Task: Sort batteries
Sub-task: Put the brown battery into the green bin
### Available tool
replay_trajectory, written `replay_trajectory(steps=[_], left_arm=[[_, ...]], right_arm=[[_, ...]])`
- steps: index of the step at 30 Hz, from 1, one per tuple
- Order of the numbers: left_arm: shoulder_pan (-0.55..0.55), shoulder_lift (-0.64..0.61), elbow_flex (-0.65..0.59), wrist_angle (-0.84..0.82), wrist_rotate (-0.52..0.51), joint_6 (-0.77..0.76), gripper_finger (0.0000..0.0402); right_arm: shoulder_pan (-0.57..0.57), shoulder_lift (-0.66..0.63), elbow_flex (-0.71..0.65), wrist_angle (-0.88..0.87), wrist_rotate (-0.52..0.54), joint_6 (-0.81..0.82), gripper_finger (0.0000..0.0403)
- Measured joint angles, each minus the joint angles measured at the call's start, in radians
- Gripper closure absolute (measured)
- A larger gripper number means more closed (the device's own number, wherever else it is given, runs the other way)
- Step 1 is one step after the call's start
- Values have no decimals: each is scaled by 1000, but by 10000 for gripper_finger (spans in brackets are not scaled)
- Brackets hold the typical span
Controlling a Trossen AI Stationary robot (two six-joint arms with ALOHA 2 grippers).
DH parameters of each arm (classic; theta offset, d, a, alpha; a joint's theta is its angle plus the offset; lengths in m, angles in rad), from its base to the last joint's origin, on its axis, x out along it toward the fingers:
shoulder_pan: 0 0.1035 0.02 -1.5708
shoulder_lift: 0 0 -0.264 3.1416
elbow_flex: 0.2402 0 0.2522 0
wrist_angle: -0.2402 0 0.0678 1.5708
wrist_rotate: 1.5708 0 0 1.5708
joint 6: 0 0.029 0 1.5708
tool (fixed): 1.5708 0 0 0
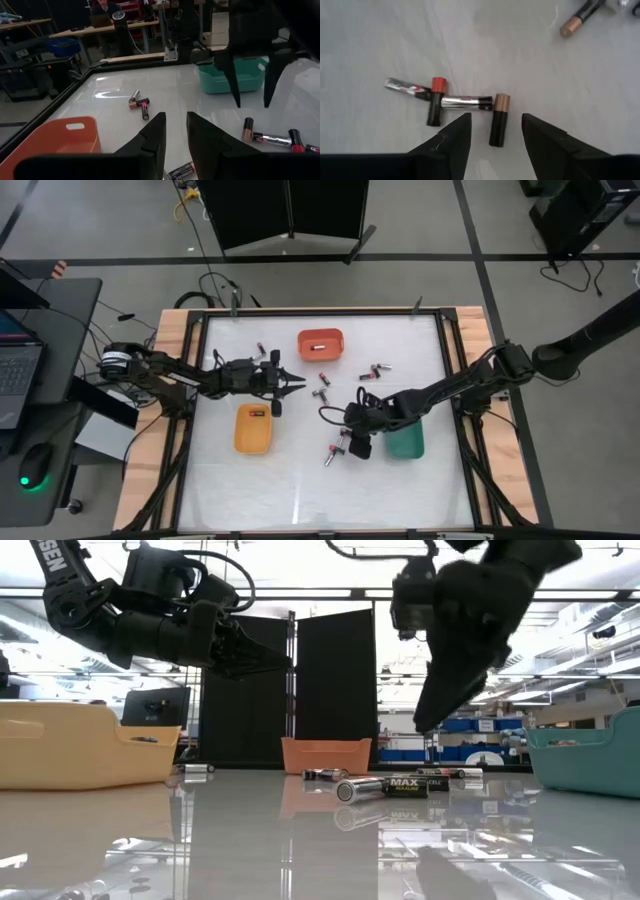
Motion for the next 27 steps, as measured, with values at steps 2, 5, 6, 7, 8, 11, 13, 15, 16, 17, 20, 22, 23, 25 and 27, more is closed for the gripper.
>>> replay_trajectory(steps=[2, 5, 6, 7, 8, 11, 13, 15, 16, 17, 20, 22, 23, 25, 27], left_arm=[[0, 0, 0, -1, 0, 0, 319], [0, 0, 0, -1, 0, 0, 319], [0, 0, 0, -1, 0, 0, 319], [0, 0, 0, 0, 0, 0, 319], [0, 0, 0, 0, 0, 0, 319], [0, 0, 0, -1, 0, 0, 319], [0, 0, 0, 0, 0, 0, 319], [0, 0, 0, -1, 0, 0, 319], [0, 0, 0, -3, 0, 0, 319], [0, 0, 0, -6, 0, 0, 319], [0, 0, 0, -10, 0, 0, 319], [0, 0, 0, -9, 0, 0, 319], [0, 0, 0, -10, 0, 0, 319], [0, 0, 0, -10, 0, 0, 319], [0, 0, 0, -10, 0, 0, 319]], right_arm=[[0, -2, 24, -24, -1, -1, 211], [2, -3, 41, -66, -15, 10, 206], [2, -3, 41, -78, -27, 14, 205], [2, -2, 39, -90, -28, 15, 205], [2, -2, 32, -93, -30, 22, 204], [3, -2, 21, -95, -31, 33, 204], [3, -2, 12, -85, -31, 27, 204], [3, -2, -9, -64, -31, 24, 204], [3, -2, -21, -51, -31, 24, 204], [3, -2, -31, -39, -31, 24, 204], [3, -2, -60, 8, -30, 23, 204], [2, -2, -78, 48, -24, 17, 204], [2, -2, -87, 74, -24, 13, 204], [2, -2, -106, 127, -23, -1, 204], [0, -2, -127, 167, -18, -10, 204]])
